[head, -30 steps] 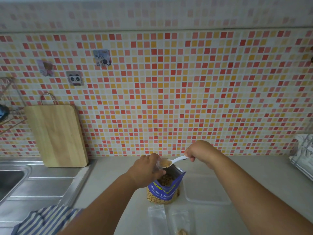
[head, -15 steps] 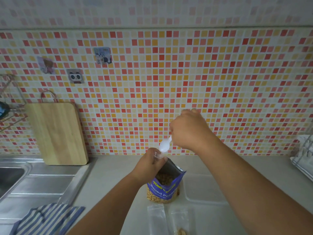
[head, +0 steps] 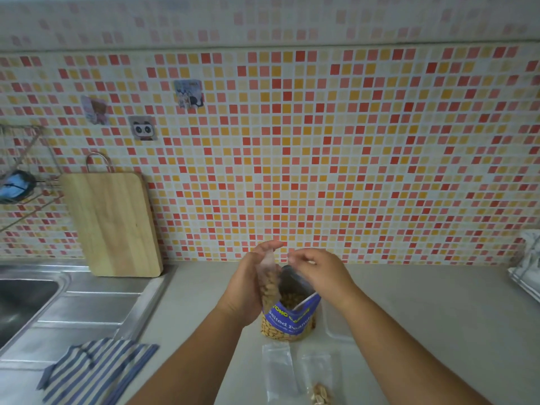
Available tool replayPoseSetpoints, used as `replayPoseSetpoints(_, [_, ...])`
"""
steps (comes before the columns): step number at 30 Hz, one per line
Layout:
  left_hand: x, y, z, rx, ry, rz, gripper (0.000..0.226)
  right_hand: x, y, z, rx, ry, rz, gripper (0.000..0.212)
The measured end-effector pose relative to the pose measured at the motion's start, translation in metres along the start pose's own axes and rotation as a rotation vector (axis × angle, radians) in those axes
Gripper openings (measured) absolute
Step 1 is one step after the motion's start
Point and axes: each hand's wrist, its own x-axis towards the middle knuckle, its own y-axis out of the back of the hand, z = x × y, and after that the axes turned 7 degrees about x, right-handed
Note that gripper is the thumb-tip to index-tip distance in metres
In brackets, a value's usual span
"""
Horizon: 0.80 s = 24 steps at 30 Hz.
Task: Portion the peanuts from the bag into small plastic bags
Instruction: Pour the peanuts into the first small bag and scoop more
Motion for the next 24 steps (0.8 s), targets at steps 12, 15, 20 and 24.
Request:
replayPoseSetpoints(12, [-0.003,-0.009,-0.013,0.353,-0.043,0.183,0.031,-0.022,-0.013,0.001,0.674,-0.083,0.142,0.007])
replayPoseSetpoints(15, [-0.004,-0.016,-0.009,0.334,-0.056,0.138,0.023,-0.022,-0.010,0.001,0.679,-0.081,0.171,0.014])
replayPoseSetpoints(20, [-0.011,0.009,-0.020,0.310,-0.009,0.465,0.019,-0.036,0.015,0.020,0.650,-0.215,-0.152,0.022])
replayPoseSetpoints(24, [-0.027,0.052,-0.086,0.794,0.393,0.612,0.021,-0.057,0.003,0.074,0.312,-0.472,-0.460,0.025])
